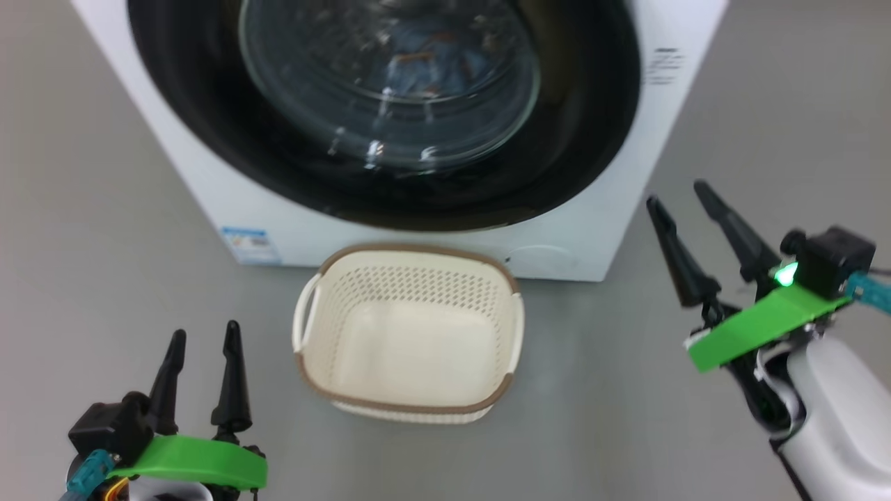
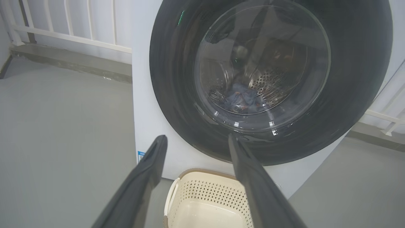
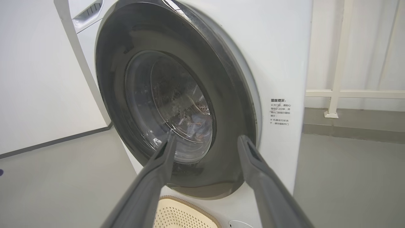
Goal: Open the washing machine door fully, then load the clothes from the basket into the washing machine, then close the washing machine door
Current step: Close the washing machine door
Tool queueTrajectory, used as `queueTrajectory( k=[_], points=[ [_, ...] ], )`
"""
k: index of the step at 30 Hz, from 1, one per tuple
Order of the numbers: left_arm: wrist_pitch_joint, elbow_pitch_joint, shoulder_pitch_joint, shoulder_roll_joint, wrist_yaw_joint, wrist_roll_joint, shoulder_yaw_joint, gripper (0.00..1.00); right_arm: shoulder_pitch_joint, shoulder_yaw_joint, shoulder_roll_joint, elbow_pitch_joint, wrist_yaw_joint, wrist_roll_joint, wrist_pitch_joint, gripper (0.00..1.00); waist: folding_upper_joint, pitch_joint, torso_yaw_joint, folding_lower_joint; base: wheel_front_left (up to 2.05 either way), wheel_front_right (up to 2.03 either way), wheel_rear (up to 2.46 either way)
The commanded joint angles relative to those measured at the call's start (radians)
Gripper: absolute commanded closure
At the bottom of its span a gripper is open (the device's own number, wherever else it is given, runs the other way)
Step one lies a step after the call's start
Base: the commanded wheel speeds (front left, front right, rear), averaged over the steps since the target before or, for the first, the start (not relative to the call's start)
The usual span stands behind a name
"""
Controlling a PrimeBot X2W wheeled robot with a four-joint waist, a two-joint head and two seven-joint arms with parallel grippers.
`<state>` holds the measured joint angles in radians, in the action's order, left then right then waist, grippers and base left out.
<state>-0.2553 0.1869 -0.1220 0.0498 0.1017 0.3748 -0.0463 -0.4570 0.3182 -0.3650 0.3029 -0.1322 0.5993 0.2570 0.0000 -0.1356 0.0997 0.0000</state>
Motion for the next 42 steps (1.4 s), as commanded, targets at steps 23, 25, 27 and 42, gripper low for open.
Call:
queueTrajectory(
  k=[23, 25, 27, 42],
  points=[
    [0.001, -0.051, 0.069, 0.030, 0.008, 0.050, 0.011, 0.00, 0.259, -0.055, 0.043, -0.092, 0.002, -0.044, 0.005, 0.00, 0.0000, 0.146, -0.184, 0.0000, 0.00, 0.00, 0.00],
    [0.002, -0.052, 0.074, 0.029, 0.008, 0.058, 0.011, 0.00, 0.267, -0.062, 0.046, -0.094, 0.002, -0.048, 0.005, 0.00, 0.0000, 0.147, -0.186, 0.0000, 0.00, 0.00, 0.00],
    [0.002, -0.051, 0.077, 0.029, 0.008, 0.061, 0.010, 0.00, 0.272, -0.068, 0.048, -0.096, 0.002, -0.051, 0.005, 0.00, 0.0000, 0.149, -0.186, 0.0000, 0.00, 0.00, 0.00],
    [0.013, -0.056, 0.083, 0.040, -0.003, 0.064, -0.002, 0.00, 0.282, -0.076, 0.053, -0.095, 0.002, -0.062, 0.005, 0.00, 0.0000, 0.156, -0.178, 0.0000, 0.00, 0.00, 0.00]
  ],
)
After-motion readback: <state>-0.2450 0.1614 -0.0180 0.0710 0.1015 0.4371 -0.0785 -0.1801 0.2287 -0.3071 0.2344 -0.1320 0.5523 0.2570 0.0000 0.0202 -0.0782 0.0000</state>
